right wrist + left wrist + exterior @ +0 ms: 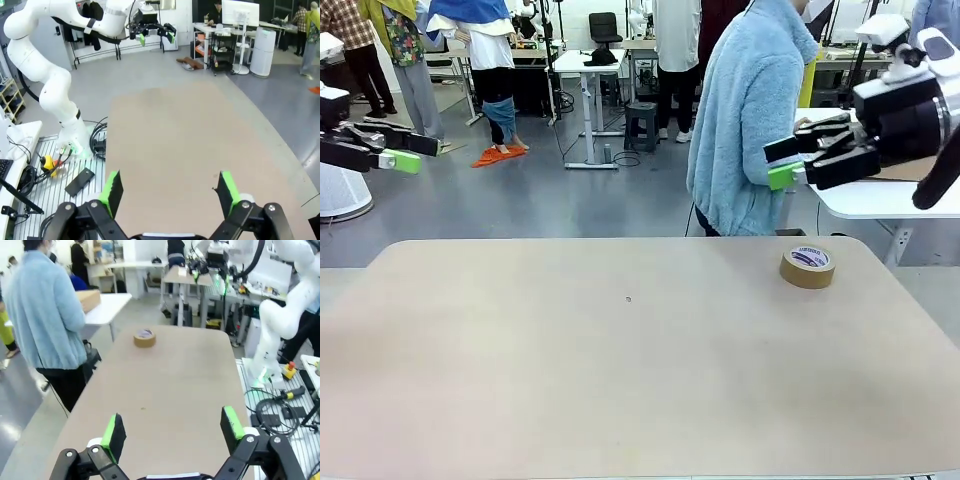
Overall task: Wrap the clocks to prevent damage.
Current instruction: After the human seals the box with tape, release both hands from the side flaps of the Package Box.
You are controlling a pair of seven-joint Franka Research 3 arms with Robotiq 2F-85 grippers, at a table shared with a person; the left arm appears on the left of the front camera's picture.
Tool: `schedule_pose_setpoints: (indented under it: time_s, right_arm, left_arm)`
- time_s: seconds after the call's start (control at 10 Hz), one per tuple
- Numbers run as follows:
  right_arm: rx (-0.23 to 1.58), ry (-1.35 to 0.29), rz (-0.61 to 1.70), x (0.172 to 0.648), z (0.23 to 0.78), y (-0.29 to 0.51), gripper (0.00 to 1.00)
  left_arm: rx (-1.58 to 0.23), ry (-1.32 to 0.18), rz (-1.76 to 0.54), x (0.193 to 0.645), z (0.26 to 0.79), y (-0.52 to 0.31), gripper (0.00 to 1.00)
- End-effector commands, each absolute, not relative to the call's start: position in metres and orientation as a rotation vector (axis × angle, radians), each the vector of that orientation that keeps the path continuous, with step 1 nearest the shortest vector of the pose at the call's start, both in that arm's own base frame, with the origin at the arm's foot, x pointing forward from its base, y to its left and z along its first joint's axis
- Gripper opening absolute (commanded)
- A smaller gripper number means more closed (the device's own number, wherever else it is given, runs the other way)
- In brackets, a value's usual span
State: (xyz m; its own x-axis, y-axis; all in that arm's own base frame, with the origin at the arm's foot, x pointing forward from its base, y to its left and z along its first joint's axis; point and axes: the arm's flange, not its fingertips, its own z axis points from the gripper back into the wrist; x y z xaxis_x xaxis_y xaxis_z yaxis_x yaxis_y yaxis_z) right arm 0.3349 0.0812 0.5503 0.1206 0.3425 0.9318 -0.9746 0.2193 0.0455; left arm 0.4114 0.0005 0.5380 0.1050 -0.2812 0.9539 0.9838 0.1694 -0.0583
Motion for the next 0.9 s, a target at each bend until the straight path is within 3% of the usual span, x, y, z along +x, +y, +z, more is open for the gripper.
schedule_pose_setpoints:
  time_s: [0.0,0.5,0.8]
  right_arm:
    - [0.854,-1.004,1.150,0.324,0.532,0.074,1.00]
    - [0.769,-1.050,1.085,0.322,0.537,0.067,1.00]
    - [0.820,-1.013,1.119,0.329,0.540,0.059,1.00]
  left_arm:
    - [-0.877,-1.077,-1.132,0.401,0.519,0.007,1.00]
    - [-0.793,-1.106,-1.064,0.396,0.510,0.019,1.00]
    - [-0.842,-1.081,-1.066,0.400,0.505,0.031,1.00]
